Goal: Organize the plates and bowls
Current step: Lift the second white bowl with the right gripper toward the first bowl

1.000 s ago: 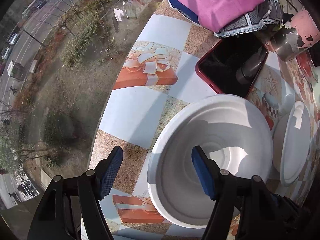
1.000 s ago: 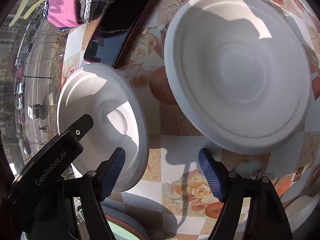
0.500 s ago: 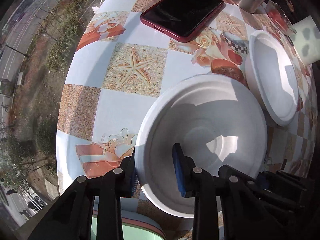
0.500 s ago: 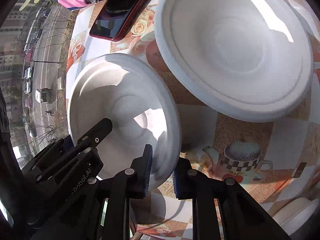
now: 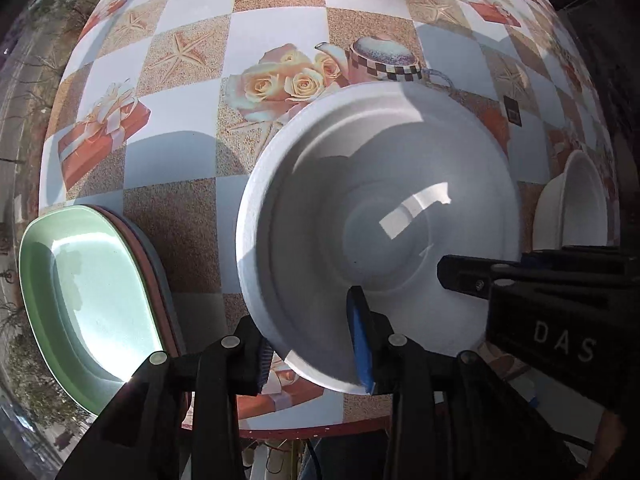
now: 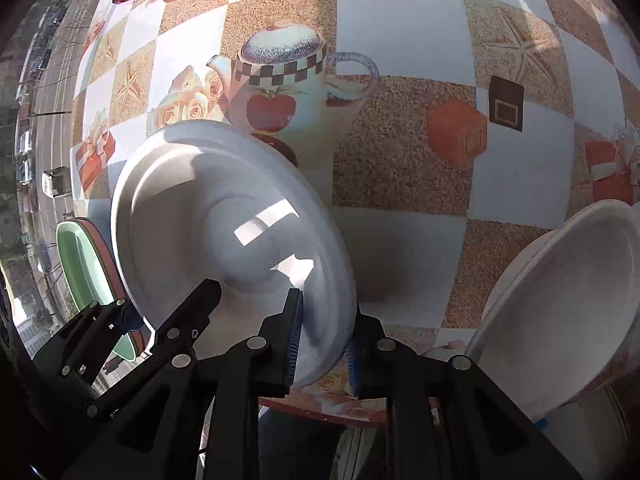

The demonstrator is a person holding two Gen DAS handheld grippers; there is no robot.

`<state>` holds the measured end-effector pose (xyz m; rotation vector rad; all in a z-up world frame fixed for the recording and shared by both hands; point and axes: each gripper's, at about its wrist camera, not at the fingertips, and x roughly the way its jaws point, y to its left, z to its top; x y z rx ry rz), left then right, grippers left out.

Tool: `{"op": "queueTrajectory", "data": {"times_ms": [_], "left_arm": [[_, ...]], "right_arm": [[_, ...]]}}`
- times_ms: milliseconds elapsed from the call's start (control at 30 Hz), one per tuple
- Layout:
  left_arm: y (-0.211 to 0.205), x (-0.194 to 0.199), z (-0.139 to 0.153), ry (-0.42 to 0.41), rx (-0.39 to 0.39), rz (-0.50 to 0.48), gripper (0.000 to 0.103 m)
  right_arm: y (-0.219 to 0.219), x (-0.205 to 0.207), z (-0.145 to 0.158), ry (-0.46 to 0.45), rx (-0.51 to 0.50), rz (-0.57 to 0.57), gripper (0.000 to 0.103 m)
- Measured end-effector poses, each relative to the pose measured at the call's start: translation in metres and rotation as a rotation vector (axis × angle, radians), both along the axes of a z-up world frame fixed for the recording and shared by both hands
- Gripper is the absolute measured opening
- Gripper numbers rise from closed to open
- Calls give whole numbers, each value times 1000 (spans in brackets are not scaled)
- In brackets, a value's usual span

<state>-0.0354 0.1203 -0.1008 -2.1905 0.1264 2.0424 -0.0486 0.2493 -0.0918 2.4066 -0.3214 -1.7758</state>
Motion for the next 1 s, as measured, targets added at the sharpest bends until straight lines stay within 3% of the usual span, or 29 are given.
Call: {"op": "queueTrajectory", "data": {"times_ms": [133, 300, 400, 533, 700, 1000], "left_arm": [[-9, -7, -2, -14, 25, 42, 37], [1, -16, 2, 3, 7, 14, 38], [-1, -19, 4, 11, 6, 0, 39], [13, -4, 7, 18, 6, -9, 39], [22, 7, 5, 6, 22, 7, 32], [17, 7, 34, 55, 8, -25, 32]], "right_arm": [[-5, -2, -5, 4, 7, 16, 21], [-32, -9, -14, 5, 13, 13, 21], [-6, 3, -4, 9, 4, 23, 21], [-3, 1, -2, 9, 2, 30, 21], [-2, 0, -1, 7, 2, 32, 22], [-3, -4, 18, 41, -8, 50, 21]]}}
